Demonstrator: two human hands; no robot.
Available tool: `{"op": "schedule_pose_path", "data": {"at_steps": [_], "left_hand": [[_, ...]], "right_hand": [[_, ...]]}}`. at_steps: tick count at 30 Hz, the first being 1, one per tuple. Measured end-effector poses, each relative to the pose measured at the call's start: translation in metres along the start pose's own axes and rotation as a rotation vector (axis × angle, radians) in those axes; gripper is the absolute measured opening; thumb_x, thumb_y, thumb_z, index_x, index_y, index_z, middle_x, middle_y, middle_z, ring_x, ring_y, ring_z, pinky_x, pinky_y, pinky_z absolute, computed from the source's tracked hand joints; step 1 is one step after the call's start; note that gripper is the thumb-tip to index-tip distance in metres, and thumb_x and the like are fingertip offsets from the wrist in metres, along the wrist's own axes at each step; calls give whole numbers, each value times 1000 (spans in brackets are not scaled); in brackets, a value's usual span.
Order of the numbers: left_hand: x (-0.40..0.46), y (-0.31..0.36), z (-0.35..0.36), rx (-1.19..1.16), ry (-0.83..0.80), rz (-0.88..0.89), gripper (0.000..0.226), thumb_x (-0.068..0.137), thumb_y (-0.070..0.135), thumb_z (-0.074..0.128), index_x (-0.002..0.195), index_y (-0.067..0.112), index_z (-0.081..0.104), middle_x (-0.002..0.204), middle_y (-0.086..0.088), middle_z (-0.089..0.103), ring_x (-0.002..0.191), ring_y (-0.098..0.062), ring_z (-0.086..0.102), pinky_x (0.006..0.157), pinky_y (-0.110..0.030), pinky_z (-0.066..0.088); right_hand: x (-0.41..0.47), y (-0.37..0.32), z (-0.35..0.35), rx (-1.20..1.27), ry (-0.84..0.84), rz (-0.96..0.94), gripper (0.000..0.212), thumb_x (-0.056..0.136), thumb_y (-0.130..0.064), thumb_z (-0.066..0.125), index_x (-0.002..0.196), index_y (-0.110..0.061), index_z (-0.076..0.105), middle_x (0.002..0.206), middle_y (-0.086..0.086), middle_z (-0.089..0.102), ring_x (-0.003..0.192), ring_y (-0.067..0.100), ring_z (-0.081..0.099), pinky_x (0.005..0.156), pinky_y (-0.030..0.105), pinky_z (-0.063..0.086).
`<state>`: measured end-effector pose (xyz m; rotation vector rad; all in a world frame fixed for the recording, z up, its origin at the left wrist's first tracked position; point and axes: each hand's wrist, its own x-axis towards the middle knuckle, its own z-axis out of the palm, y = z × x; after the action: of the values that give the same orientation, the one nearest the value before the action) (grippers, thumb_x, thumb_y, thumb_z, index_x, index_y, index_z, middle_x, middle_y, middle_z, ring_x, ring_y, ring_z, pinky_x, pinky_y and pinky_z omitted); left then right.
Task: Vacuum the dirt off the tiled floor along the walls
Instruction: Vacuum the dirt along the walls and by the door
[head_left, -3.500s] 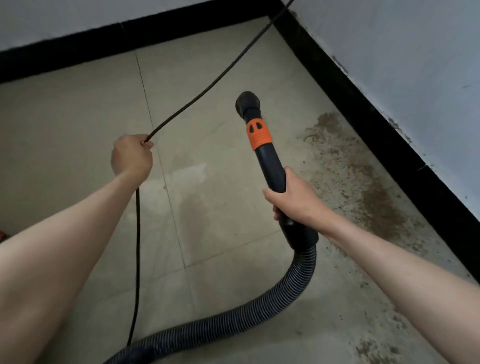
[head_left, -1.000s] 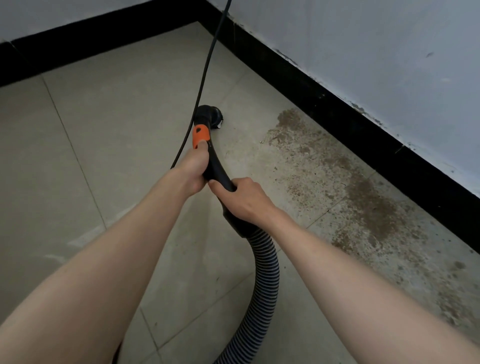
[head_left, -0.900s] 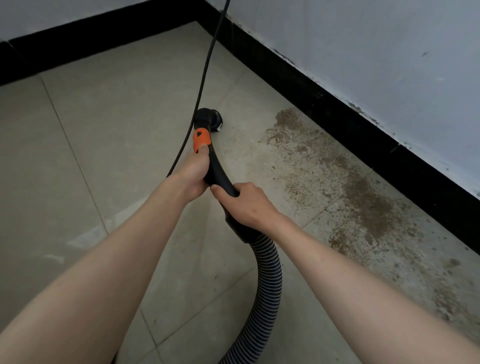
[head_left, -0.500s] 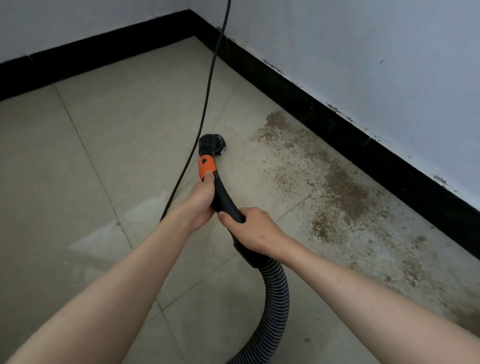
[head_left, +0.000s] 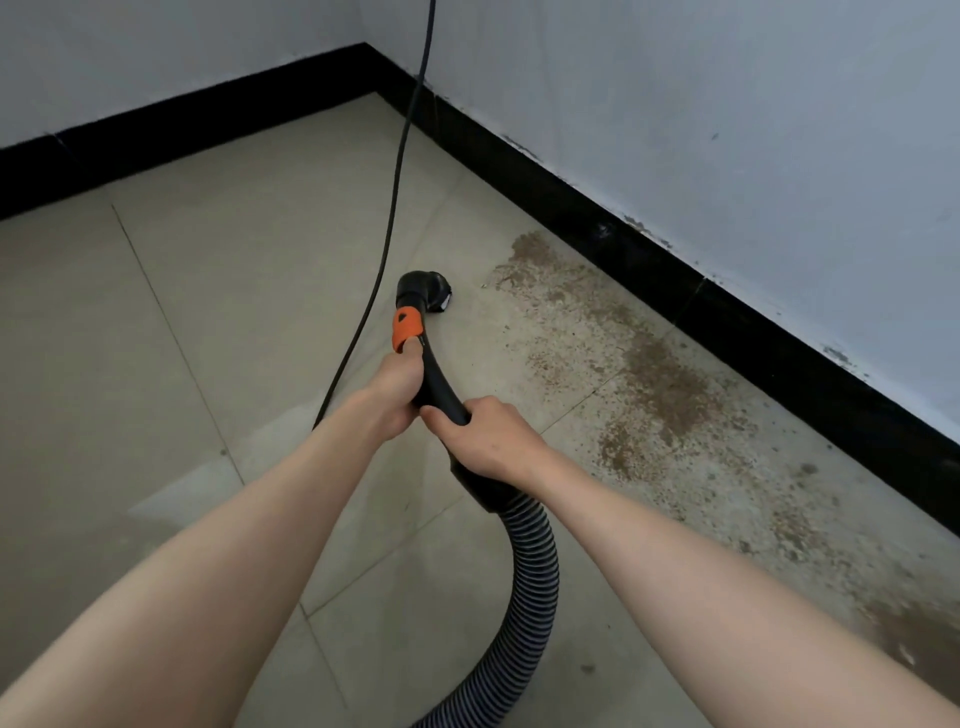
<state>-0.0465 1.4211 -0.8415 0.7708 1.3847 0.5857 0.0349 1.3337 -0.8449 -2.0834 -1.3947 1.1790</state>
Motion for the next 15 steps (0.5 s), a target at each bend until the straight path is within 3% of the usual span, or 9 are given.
{"op": "schedule_pose_path", "data": {"at_steps": [7, 15], "left_hand": [[49, 25, 4, 74, 43, 66, 39, 104, 32, 27, 121, 2, 44, 83, -4, 51, 72, -15, 51, 80, -30, 43], [79, 36, 18, 143, 16, 92, 32, 103, 35, 28, 106, 7, 42, 83, -3, 51, 72, -13, 51, 59, -23, 42]], "right_hand": [[54, -8, -6, 69, 1, -32, 45, 89, -63, 48, 71, -22, 51, 79, 3, 64, 79, 28, 66, 72, 36, 53], [83, 3, -12, 198, 21, -33, 45, 89, -63, 51, 72, -22, 54, 82, 6, 70, 78, 26, 69, 79, 44, 57]]}}
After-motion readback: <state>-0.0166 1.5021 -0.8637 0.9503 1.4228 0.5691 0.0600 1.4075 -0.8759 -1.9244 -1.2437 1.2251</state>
